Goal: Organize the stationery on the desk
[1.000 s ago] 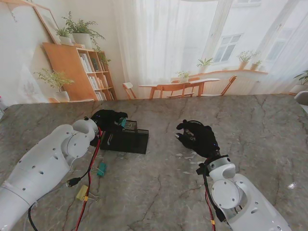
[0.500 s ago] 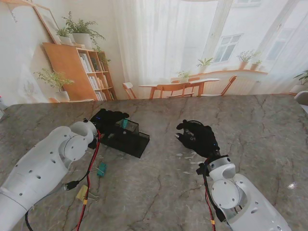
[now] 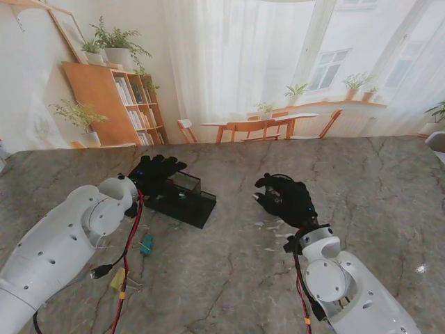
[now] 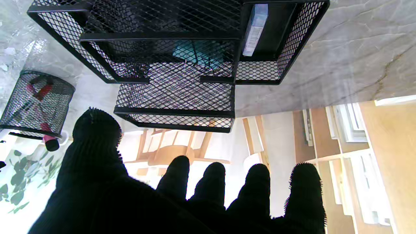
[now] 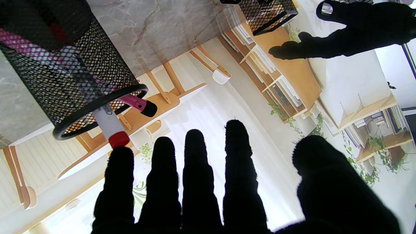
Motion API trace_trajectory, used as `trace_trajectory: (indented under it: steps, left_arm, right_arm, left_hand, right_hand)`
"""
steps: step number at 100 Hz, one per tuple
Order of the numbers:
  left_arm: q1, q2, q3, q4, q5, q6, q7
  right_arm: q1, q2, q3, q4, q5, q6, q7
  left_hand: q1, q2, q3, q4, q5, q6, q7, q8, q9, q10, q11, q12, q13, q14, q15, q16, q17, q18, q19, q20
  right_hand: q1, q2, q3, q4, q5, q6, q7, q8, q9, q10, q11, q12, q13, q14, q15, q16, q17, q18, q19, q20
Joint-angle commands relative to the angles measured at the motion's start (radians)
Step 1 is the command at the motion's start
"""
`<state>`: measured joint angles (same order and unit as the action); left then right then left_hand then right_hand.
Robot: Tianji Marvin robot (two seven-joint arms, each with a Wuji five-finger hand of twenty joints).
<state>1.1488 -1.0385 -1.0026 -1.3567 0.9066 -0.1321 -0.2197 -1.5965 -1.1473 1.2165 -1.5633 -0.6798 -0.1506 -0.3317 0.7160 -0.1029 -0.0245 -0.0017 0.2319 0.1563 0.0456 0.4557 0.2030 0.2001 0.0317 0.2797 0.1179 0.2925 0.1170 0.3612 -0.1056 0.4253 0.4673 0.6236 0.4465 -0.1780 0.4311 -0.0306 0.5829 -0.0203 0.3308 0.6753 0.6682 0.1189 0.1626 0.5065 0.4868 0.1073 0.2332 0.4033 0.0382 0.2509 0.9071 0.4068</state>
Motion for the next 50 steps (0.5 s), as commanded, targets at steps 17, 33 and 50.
trace_trajectory:
  steps: [17,33,50]
  left_arm:
    - [0.034,-0.001,-0.037,-0.052,0.015,-0.021,0.024]
    - [0.070,-0.002,-0.082,-0.107,0.031,-0.038,0.039]
    - [0.126,-0.003,-0.140,-0.178,0.053,-0.057,0.061]
  right_arm:
    - [-0.002,-0.002,-0.001,0.003,0.001,-0.002,0.014]
    - [-0.002,-0.002,0.000,0.003,0.001,-0.003,0.012]
    - [-0.003,-0.002,0.001,0.003,0.001,-0.004,0.009]
  left_hand:
    - [-0.026,0.064,-0.005,-0.031,-0.053,0.009,-0.018,-0.025,-0.055,0.022,-0.015,-0.018,-0.078,0.016,-0.025,-0.049,-0.028,0.032,-0.143,-0.038]
    - [-0.012,0.073,-0.004,-0.032,-0.049,0.014,-0.016,-0.027,-0.049,0.024,-0.012,-0.019,-0.075,0.018,-0.022,-0.052,-0.025,0.028,-0.147,-0.029]
    - [-0.002,0.080,-0.006,-0.033,-0.046,0.014,-0.013,-0.027,-0.043,0.023,-0.010,-0.019,-0.070,0.017,-0.020,-0.054,-0.021,0.027,-0.149,-0.021]
  right_hand:
    - [0.002,0.027,-0.020,0.005,0.019,0.002,0.003,0.020,0.006,0.003,0.012,0.015,-0.013,-0.012,-0.002,0.012,-0.007,-0.001,0.011,0.015]
    - [0.003,0.026,-0.020,0.006,0.016,0.000,0.001,0.020,0.005,0.003,0.012,0.014,-0.012,-0.012,-0.001,0.012,-0.007,-0.001,0.011,0.015]
    - [0.002,0.026,-0.020,0.005,0.018,0.001,0.002,0.020,0.005,0.004,0.011,0.014,-0.013,-0.013,-0.002,0.012,-0.008,-0.001,0.010,0.014]
